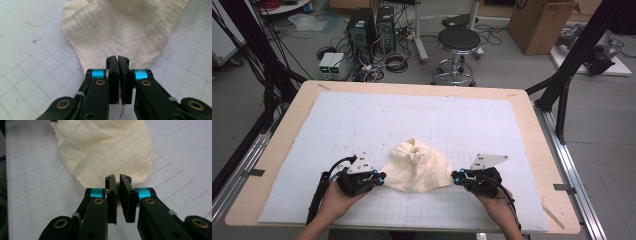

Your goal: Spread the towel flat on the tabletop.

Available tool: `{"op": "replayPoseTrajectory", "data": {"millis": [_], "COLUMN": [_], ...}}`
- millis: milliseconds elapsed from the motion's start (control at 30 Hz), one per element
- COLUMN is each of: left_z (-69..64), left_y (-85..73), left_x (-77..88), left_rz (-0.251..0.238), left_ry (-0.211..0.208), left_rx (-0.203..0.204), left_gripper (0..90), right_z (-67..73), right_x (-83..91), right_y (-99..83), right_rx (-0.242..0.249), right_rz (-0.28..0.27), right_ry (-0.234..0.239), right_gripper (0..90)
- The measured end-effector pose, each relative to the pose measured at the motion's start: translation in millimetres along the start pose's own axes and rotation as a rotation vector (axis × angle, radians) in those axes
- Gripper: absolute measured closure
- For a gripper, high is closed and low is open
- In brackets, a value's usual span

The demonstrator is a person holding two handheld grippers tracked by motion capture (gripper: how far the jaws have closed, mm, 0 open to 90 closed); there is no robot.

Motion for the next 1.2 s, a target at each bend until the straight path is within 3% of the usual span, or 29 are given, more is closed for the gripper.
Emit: {"op": "replayPoseTrajectory", "data": {"millis": [133, 333, 467, 600, 667, 800, 933, 1033, 1200], "left_z": [-10.6, -27.1, -41.0, -51.5, -53.0, -43.3, -23.6, -7.1, 15.5], "left_y": [-12.3, -29.2, -34.3, -38.2, -37.7, -27.2, -10.0, 6.5, 25.9], "left_x": [19.1, 37.3, 43.3, 42.4, 42.2, 45.6, 41.5, 31.0, -1.0], "left_rz": [-0.032, -0.037, -0.042, -0.018, -0.024, -0.058, -0.077, -0.099, -0.083], "left_ry": [0.013, 0.029, 0.015, -0.023, -0.040, -0.032, -0.015, -0.001, 0.038], "left_rx": [0.007, -0.009, -0.018, -0.036, -0.032, -0.002, 0.014, 0.022, 0.016], "left_gripper": [87.1, 87.1, 87.1, 86.2, 78.4, 62.2, 58.0, 57.1, 55.3], "right_z": [9.3, 25.4, 39.9, 46.8, 46.8, 43.0, 34.3, 26.4, 9.3], "right_x": [8.2, 15.9, 18.0, 15.3, 13.8, 18.7, 19.2, 13.0, -10.0], "right_y": [-3.1, -14.8, -24.1, -33.1, -35.0, -26.1, -8.6, 5.5, 28.0], "right_rx": [0.016, 0.033, 0.043, 0.050, 0.048, 0.010, 0.017, 0.019, 0.001], "right_rz": [-0.012, 0.008, 0.029, 0.059, 0.068, 0.024, -0.021, -0.036, -0.038], "right_ry": [-0.002, 0.003, 0.011, 0.018, 0.015, 0.035, 0.023, 0.021, 0.033], "right_gripper": [84.6, 84.6, 84.5, 83.5, 77.5, 65.7, 61.1, 58.5, 52.8]}}
Point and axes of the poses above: each handheld gripper's, and its own axes: x roughly backward along the jaws, y roughly out of its top, z roughly to its left, the point moved 4 cm from there along -x, roughly forward along the jaws, and after that the axes turned 10 degrees about -x, right-handed, at the moved point
